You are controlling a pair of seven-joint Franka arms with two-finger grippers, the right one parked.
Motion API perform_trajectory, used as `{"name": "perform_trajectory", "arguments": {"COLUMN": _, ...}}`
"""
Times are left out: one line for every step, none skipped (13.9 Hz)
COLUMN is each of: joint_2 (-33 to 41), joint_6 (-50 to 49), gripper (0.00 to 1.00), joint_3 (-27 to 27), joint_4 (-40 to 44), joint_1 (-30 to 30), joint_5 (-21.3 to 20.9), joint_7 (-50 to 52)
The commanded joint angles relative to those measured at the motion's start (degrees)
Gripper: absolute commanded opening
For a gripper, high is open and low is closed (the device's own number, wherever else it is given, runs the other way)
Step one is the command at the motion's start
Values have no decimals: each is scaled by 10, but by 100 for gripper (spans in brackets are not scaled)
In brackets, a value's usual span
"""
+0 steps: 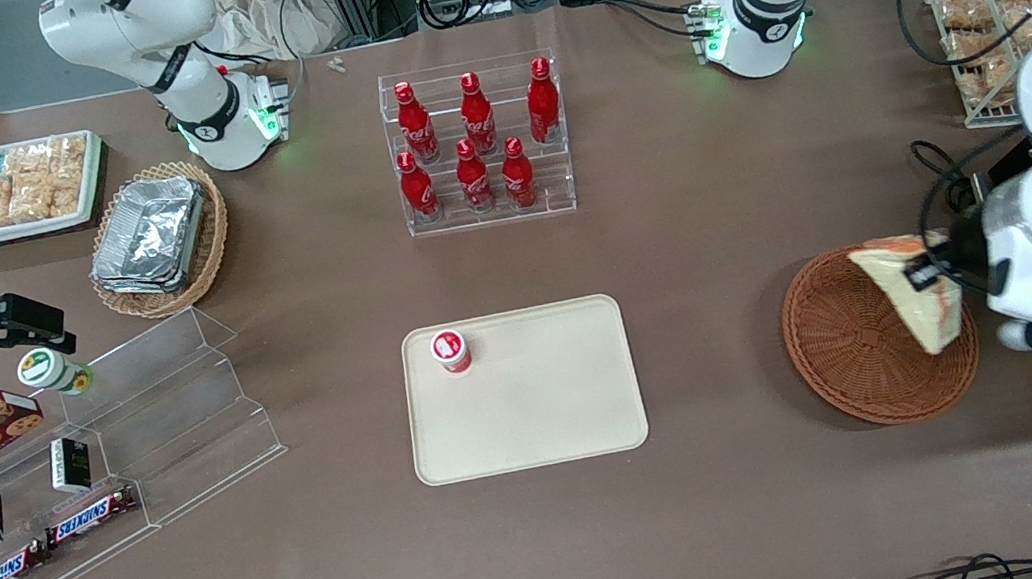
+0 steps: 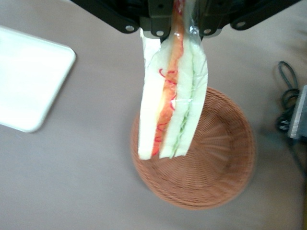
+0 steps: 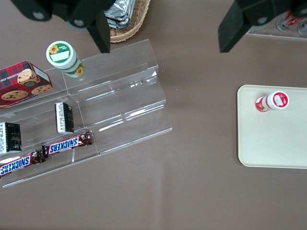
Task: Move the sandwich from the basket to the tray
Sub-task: 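Lift the sandwich up out of the basket with the left gripper, then carry the sandwich over the white tray and lower it onto it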
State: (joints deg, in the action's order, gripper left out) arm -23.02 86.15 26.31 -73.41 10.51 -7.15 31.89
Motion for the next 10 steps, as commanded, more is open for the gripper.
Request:
{"name": "perform_trajectory", "arguments": {"joint_2": -17, "joint_6": -6, "gripper": 0, "joint_3": 46, "joint_4": 6, "joint_1": -28, "joint_5": -6, "joint_7": 3}}
{"name": "perform_trajectory", "arguments": {"joint_2": -32, "joint_6": -5, "gripper": 0, "joint_3": 45, "joint_4": 6, "joint_1": -56, "joint_5": -7, "joint_7": 3}}
{"name": "perform_trajectory", "arguments": {"joint_2": -48, "joint_6": -1, "gripper": 0, "joint_3": 45, "joint_4": 7, "joint_1": -83, "joint_5": -8, "joint_7": 4}}
{"name": "perform_trajectory", "arguments": {"joint_2": -67, "joint_6": 18, "gripper": 0, "joint_3": 44, "joint_4": 8, "joint_1": -101, "joint_5": -9, "joint_7": 5}}
{"name": "perform_trajectory", "arguments": {"joint_2": -83, "joint_6": 43, "gripper": 0, "joint_3": 44, "joint_4": 6, "joint_1": -116, "joint_5": -9, "joint_7": 4}}
{"name": "perform_trajectory", "arguments": {"joint_2": -104, "joint_6": 66, "gripper": 0, "joint_3": 44, "joint_4": 6, "joint_1": -128, "joint_5": -9, "joint_7": 3}}
{"name": "perform_trajectory", "arguments": {"joint_2": -122, "joint_6": 89, "gripper": 0, "joint_3": 44, "joint_4": 6, "joint_1": -138, "joint_5": -8, "joint_7": 3}}
{"name": "perform_trajectory", "arguments": {"joint_2": -141, "joint_6": 115, "gripper": 0, "joint_3": 43, "joint_4": 6, "joint_1": -152, "joint_5": -9, "joint_7": 3}}
{"name": "perform_trajectory", "arguments": {"joint_2": -160, "joint_6": 139, "gripper": 0, "joint_3": 39, "joint_4": 6, "joint_1": -168, "joint_5": -15, "joint_7": 4}}
{"name": "perform_trajectory", "arguments": {"joint_2": -180, "joint_6": 164, "gripper": 0, "joint_3": 38, "joint_4": 6, "joint_1": -185, "joint_5": -36, "joint_7": 9}}
